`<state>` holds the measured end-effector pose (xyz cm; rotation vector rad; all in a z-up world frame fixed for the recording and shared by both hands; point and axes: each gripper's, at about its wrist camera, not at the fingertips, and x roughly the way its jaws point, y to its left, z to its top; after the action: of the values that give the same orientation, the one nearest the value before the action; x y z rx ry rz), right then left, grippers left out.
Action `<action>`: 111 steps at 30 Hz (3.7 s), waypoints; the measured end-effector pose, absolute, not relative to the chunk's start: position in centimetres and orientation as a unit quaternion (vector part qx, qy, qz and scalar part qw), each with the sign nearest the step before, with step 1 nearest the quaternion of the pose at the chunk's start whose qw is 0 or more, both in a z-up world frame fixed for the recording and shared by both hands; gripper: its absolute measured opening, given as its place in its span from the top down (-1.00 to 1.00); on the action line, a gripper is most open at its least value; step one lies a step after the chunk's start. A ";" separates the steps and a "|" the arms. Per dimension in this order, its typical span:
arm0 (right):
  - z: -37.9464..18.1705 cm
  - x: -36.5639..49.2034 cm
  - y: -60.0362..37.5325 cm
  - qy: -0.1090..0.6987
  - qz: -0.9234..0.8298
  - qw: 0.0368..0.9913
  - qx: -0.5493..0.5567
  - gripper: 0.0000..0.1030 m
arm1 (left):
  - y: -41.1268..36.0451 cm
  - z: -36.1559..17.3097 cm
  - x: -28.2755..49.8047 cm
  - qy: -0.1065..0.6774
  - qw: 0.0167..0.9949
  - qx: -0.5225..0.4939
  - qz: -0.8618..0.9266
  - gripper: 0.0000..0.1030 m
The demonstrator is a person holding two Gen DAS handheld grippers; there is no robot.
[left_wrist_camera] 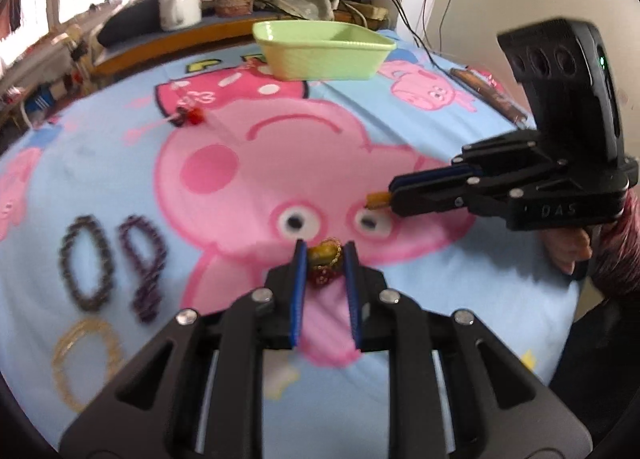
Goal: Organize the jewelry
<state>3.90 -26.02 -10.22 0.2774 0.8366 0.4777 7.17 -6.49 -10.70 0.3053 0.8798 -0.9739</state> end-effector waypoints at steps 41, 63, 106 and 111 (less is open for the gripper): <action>-5.1 8.5 -36.6 0.213 0.074 0.966 0.127 0.46 | -5.0 -2.8 20.9 0.376 0.829 -0.096 -0.403 0.18; -10.3 22.6 -19.1 0.443 0.154 0.883 0.026 1.00 | 12.9 -6.9 10.3 0.370 0.891 -0.089 -0.248 0.18; -9.9 8.0 -15.5 0.415 0.281 0.865 -0.022 0.78 | 7.0 -10.3 4.5 0.457 0.830 0.018 -0.319 0.50; -9.1 7.7 -16.1 0.398 0.250 0.883 -0.020 0.78 | 9.7 -8.7 5.2 0.431 0.854 -0.004 -0.292 0.44</action>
<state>7.67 -16.07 -9.14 -0.0411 0.8284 0.5200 5.18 9.69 -8.75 -0.0087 0.9072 -0.6133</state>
